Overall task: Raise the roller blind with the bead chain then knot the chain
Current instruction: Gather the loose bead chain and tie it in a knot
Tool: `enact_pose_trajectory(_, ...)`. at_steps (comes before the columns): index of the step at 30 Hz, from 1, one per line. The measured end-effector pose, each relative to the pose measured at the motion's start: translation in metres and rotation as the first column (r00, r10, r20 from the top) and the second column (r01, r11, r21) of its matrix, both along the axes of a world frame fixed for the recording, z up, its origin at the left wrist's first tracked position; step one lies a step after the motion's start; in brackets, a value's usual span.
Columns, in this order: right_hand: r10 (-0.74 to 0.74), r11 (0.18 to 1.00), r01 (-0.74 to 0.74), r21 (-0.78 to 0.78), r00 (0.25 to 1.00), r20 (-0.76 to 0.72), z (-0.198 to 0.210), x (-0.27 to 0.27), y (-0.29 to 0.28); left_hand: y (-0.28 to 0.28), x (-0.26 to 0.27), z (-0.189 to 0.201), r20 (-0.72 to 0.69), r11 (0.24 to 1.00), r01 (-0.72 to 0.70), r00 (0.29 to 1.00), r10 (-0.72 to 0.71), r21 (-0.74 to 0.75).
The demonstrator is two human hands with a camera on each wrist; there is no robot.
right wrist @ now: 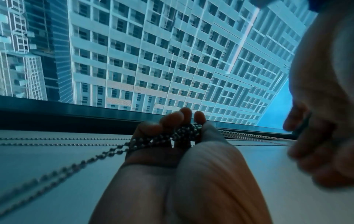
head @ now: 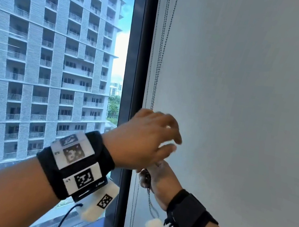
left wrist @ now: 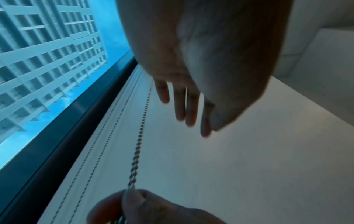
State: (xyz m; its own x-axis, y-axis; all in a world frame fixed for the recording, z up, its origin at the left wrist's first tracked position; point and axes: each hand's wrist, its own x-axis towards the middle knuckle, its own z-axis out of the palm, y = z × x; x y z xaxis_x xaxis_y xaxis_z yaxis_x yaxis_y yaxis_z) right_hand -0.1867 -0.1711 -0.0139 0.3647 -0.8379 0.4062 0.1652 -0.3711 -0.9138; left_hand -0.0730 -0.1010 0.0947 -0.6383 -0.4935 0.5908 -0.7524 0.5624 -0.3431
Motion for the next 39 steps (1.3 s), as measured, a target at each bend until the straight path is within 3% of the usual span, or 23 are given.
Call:
enact_pose_trajectory(2, -0.073, 0.997, 0.072, -0.013, 0.992, -0.098, 0.004, 0.001, 0.000, -0.007, -0.006, 0.005, 0.235, 0.997, -0.061, 0.971, 0.048, 0.050)
enact_pose_trajectory(4, -0.124, 0.991, 0.109, -0.083, 0.973, -0.193, 0.005, -0.002, -0.002, -0.019, -0.008, 0.009, 0.382, 0.987, -0.150, 0.917, 0.116, 0.061)
enact_pose_trajectory(8, -0.174, 0.962, 0.107, -0.253, 0.950, -0.260, 0.011, -0.012, 0.006, -0.031, 0.002, 0.025, 0.462, 0.897, -0.382, 0.852, 0.248, 0.223)
enact_pose_trajectory(12, -0.241, 0.941, 0.204, -0.271, 0.964, -0.112, 0.046, -0.032, 0.022, -0.029, 0.036, 0.037, 0.296, 0.947, -0.248, 0.938, 0.182, 0.203)
enact_pose_trajectory(15, -0.262, 0.914, 0.241, -0.327, 0.965, -0.022, 0.092, -0.046, 0.032, -0.032, 0.050, 0.035, -0.034, 0.989, -0.001, 0.999, 0.006, 0.146)
enact_pose_trajectory(17, -0.253, 0.898, 0.243, -0.367, 0.967, 0.020, 0.123, -0.046, 0.034, -0.030, 0.049, 0.034, -0.278, 0.990, 0.144, 0.951, -0.137, 0.003)
enact_pose_trajectory(19, -0.246, 0.886, 0.243, -0.394, 0.968, 0.045, 0.149, -0.042, 0.033, -0.027, 0.046, 0.037, -0.405, 0.962, 0.199, 0.877, -0.260, -0.187)
enact_pose_trajectory(23, -0.281, 0.861, 0.242, -0.447, 0.959, -0.023, 0.181, -0.026, 0.028, -0.027, 0.045, 0.051, -0.529, 0.934, 0.098, 0.802, -0.278, -0.343)
enact_pose_trajectory(25, -0.319, 0.842, 0.246, -0.480, 0.945, -0.076, 0.189, -0.018, 0.028, -0.027, 0.049, 0.058, -0.603, 0.941, -0.019, 0.772, -0.200, -0.337)
enact_pose_trajectory(30, -0.395, 0.781, 0.249, -0.573, 0.907, -0.144, 0.195, -0.003, 0.028, -0.026, 0.059, 0.061, -0.603, 0.927, -0.256, 0.797, 0.042, -0.274)
enact_pose_trajectory(35, -0.550, 0.613, 0.242, -0.752, 0.814, -0.186, 0.204, 0.008, 0.021, -0.030, 0.067, 0.060, -0.655, 0.931, -0.305, 0.748, 0.104, -0.201)
enact_pose_trajectory(39, -0.632, 0.488, 0.177, -0.855, 0.747, -0.206, 0.220, 0.020, 0.018, -0.026, 0.066, 0.069, -0.757, 0.945, -0.260, 0.653, 0.019, -0.200)
